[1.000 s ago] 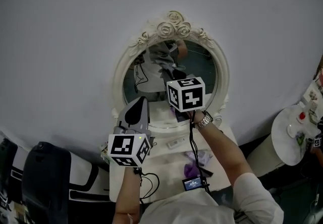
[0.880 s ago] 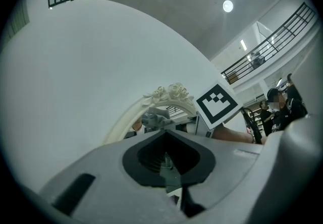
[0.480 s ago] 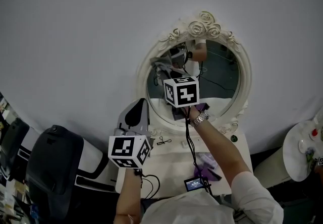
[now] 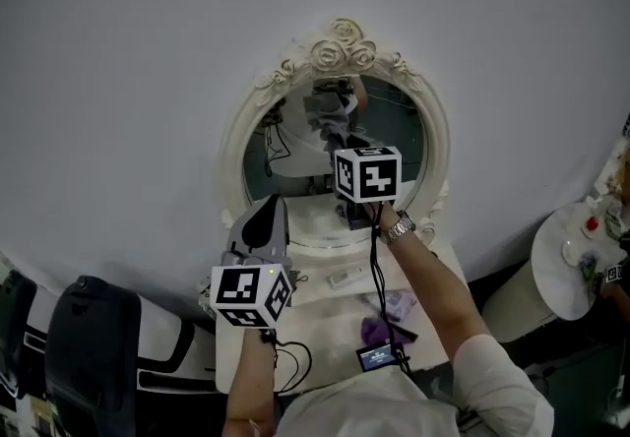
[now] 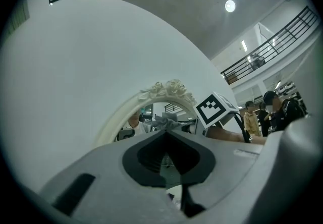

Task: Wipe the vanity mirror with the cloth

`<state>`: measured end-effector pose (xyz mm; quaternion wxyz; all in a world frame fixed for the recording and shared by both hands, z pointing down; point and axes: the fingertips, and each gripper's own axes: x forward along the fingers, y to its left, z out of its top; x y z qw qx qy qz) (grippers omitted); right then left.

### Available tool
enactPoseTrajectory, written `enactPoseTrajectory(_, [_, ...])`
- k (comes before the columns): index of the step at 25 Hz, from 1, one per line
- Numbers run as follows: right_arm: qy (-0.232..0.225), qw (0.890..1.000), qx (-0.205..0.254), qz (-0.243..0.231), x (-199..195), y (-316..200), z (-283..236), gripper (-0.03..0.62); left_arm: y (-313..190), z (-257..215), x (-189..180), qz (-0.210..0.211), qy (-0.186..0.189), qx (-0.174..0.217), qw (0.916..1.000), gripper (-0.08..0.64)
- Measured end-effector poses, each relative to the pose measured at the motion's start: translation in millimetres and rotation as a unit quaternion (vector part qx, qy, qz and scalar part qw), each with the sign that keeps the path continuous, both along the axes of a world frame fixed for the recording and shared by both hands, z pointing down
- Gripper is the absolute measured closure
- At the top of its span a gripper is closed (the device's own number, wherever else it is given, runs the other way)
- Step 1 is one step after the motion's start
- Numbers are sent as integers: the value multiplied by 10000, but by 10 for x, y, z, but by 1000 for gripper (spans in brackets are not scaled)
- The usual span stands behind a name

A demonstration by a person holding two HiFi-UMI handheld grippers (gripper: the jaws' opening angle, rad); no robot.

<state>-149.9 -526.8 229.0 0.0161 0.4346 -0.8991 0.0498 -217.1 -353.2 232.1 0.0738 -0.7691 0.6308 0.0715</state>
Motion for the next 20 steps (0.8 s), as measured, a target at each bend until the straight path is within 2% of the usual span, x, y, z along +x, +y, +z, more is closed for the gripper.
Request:
enactPoseTrajectory(7, [-8, 9947, -106, 1018, 1051, -340, 130, 526, -255, 51, 576, 642, 6, -33, 9979, 560])
enactPoseTrajectory(13, [-112, 9868, -248, 1595, 1644, -486, 226, 526, -311, 85, 846, 911, -93, -73, 9958, 560])
enactPoseTrajectory(16, [-215, 9877, -274, 1523, 1635, -406, 238, 526, -282, 89, 794, 835, -78, -82, 9964, 560])
enactPoseTrajectory(20, [-278, 9950, -75, 958, 1164, -134, 114, 526, -229, 95, 623, 607, -90, -97, 9981, 561])
